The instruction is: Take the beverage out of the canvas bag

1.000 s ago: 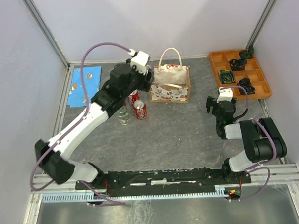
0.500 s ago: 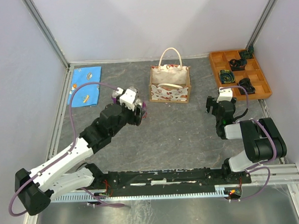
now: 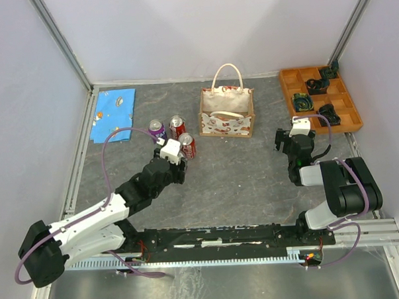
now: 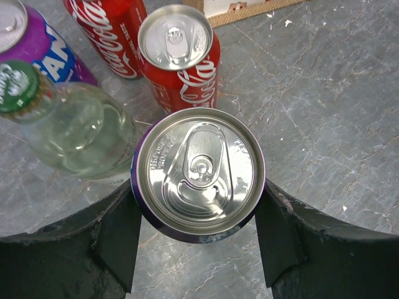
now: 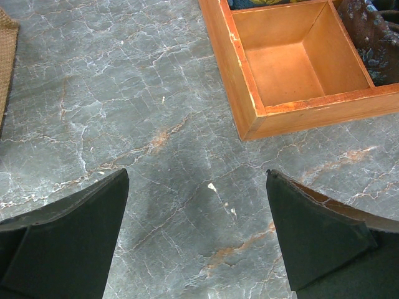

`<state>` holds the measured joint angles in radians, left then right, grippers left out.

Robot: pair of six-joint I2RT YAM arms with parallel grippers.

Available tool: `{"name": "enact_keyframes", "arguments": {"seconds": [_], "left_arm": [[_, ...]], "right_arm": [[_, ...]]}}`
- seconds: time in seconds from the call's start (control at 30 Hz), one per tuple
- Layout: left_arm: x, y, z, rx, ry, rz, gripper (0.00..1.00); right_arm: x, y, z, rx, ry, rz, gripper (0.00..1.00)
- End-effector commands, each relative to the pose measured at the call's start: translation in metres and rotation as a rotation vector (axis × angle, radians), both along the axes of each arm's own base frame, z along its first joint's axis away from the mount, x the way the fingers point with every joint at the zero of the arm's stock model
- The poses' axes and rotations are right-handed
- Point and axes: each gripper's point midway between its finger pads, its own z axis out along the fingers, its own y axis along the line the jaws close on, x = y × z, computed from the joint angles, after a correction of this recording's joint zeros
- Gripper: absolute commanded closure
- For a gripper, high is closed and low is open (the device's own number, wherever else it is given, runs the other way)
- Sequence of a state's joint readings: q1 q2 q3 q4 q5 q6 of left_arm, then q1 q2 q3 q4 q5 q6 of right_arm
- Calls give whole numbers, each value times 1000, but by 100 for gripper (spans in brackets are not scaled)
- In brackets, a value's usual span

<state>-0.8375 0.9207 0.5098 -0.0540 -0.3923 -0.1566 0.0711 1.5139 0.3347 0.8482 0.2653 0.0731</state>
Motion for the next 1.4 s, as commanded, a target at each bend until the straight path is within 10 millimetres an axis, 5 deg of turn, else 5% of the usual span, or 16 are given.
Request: {"name": "enact_keyframes", "arguments": {"seconds": [0.0, 0.43, 0.7, 1.2, 1.3, 1.37], "left_arm": [[16, -13, 43, -229, -150, 50, 97], [19, -38, 10, -218, -37, 7, 97], [18, -34, -9, -197, -1, 35, 93], [13, -15, -21, -183, 36, 124, 27], [14, -11, -19, -177, 29, 139, 0], [14, -9, -17, -173, 23, 147, 1]], "right_arm": [[12, 2, 16, -7, -51, 10, 1], [12, 2, 16, -7, -50, 11, 1], [12, 1, 16, -7, -51, 9, 1], [12, 2, 16, -8, -51, 11, 1], [12, 1, 16, -7, -51, 10, 1], [12, 2, 16, -7, -50, 11, 1]]}}
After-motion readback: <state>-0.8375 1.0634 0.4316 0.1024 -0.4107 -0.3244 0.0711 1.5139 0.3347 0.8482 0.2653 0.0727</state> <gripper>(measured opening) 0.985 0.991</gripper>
